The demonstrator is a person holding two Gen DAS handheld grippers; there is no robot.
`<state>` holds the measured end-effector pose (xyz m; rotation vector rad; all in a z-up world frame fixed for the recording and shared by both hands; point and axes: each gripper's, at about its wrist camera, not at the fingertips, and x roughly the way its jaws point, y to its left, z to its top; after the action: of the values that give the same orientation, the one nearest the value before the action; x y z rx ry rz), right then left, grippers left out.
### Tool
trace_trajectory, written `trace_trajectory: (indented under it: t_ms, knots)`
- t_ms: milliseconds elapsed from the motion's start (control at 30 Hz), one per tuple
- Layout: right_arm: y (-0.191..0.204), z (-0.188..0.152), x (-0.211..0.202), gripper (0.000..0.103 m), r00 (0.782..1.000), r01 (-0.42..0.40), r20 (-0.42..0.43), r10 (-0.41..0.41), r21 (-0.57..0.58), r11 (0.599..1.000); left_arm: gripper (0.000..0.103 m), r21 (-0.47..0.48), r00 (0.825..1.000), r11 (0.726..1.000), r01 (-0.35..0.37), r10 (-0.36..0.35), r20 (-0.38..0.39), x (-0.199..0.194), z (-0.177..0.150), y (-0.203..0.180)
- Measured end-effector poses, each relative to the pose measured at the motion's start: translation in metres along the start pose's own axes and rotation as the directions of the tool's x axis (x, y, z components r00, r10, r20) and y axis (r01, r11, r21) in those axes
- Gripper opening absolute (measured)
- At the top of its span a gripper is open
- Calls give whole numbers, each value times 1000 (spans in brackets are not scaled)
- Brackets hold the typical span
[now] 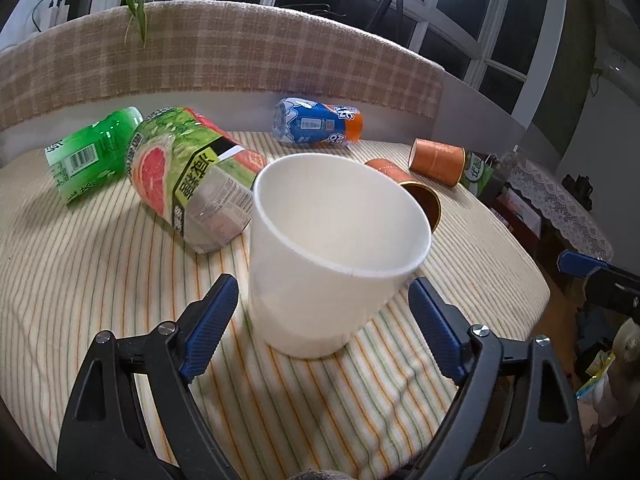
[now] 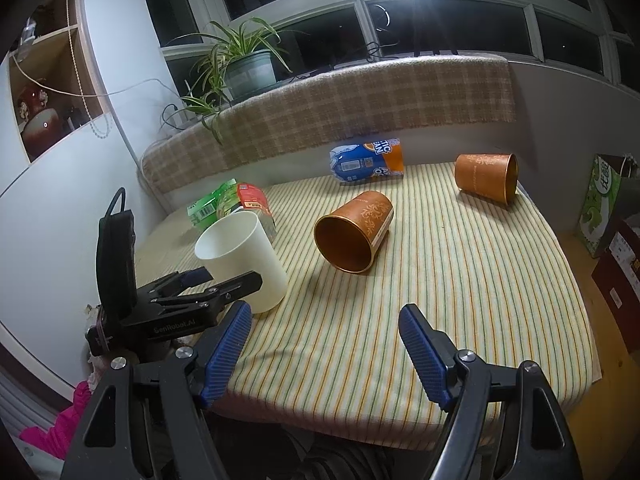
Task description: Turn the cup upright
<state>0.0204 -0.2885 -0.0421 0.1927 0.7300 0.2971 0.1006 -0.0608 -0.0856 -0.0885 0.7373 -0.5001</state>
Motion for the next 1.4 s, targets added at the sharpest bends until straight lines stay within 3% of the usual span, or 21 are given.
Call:
trace_trajectory:
  t_ms: [333, 467, 567, 733, 867, 933, 1033, 1133, 1400]
  knots:
    - [9, -3, 8, 79, 1000, -20, 1, 20, -23, 1000, 90, -4, 998, 998, -65, 65, 5, -24, -23, 15]
    - [17, -3, 12, 79, 1000, -21, 12, 21, -35, 999, 90, -30, 991, 992, -121, 123, 48, -46, -30, 23]
    - [22, -3, 11, 79, 999, 7, 43, -4, -59, 998, 90, -70, 974, 981, -179, 187, 131, -73, -26, 24]
    - [31, 0, 9, 86, 992, 67, 111, -58, -75, 995, 90, -92, 919, 958, -273, 287, 269, -116, -15, 8]
    - [33, 5, 2, 90, 980, 97, 180, -87, -51, 994, 91, -87, 885, 946, -312, 323, 334, -134, -8, -3]
    - [33, 8, -2, 95, 972, 110, 212, -99, -40, 993, 103, -92, 875, 944, -317, 328, 355, -142, -6, -8]
    - [34, 10, -7, 103, 961, 124, 250, -114, -27, 992, 103, -109, 855, 937, -331, 347, 387, -151, -4, -13]
    - [37, 11, -10, 103, 951, 153, 277, -137, -37, 987, 103, -114, 845, 931, -347, 363, 393, -155, -3, -15]
    - [41, 10, -12, 103, 943, 165, 300, -146, -40, 985, 103, -112, 840, 927, -358, 372, 396, -158, -5, -17]
